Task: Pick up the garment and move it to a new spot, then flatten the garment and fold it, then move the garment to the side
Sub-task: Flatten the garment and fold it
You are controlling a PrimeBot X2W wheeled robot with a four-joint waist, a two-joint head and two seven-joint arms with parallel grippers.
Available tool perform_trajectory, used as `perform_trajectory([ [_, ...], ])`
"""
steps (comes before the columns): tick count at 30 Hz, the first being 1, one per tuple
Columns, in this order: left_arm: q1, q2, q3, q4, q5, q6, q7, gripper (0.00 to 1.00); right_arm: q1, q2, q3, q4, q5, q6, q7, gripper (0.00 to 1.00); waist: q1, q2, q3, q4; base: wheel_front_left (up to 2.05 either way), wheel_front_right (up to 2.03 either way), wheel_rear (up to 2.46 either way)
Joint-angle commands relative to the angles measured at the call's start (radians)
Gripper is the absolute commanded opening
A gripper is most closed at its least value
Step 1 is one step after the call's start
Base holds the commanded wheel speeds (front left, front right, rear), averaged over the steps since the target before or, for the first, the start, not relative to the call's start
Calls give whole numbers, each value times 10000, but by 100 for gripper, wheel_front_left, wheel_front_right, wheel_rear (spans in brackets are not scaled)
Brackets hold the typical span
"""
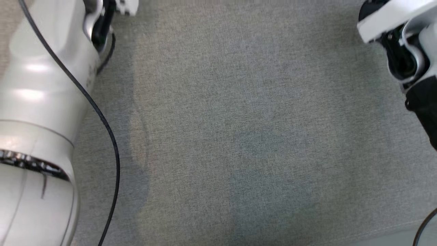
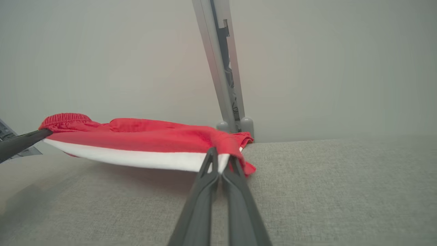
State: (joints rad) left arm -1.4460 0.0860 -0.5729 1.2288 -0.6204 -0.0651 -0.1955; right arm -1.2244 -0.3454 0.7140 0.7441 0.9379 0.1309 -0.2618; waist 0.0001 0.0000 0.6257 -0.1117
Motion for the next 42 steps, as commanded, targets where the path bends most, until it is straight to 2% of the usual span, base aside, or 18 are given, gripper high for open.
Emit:
perform_trajectory([
  [1,403,243,-354,200,291,-119,285,0,310,-210,390,204,161,-3,-47,0,-1,0,-420,80,0,0,0],
  [9,1324,565,-1421,395,1022,-455,806,0,863,-723,1845,379,262,-6,-49,0,-1,0,-1229,57,0,0,0],
  [17,2411,765,-2061,444,1064,-612,1238,0,1428,-1058,3284,637,1217,-15,-13,0,-1,0,-2200,-43,0,0,0],
  [25,3632,933,-2693,-188,536,-640,1949,0,1843,-1242,4552,679,2277,-17,597,0,-1,0,-3156,-56,0,0,0],
  [30,4505,1311,-3232,-848,58,-641,2431,0,2175,-1434,5123,567,2879,-19,1096,0,-1,0,-3764,-54,0,0,0],
  [34,5205,1666,-3666,-1448,-411,-635,2887,0,2535,-1569,5441,310,3142,-26,1923,0,-1,0,-4285,-95,0,0,0],
  [42,6562,2521,-4466,-2983,-1421,-635,3640,0,3277,-2101,5637,-231,3536,-29,3128,0,-1,0,-5280,-168,0,0,0],
])
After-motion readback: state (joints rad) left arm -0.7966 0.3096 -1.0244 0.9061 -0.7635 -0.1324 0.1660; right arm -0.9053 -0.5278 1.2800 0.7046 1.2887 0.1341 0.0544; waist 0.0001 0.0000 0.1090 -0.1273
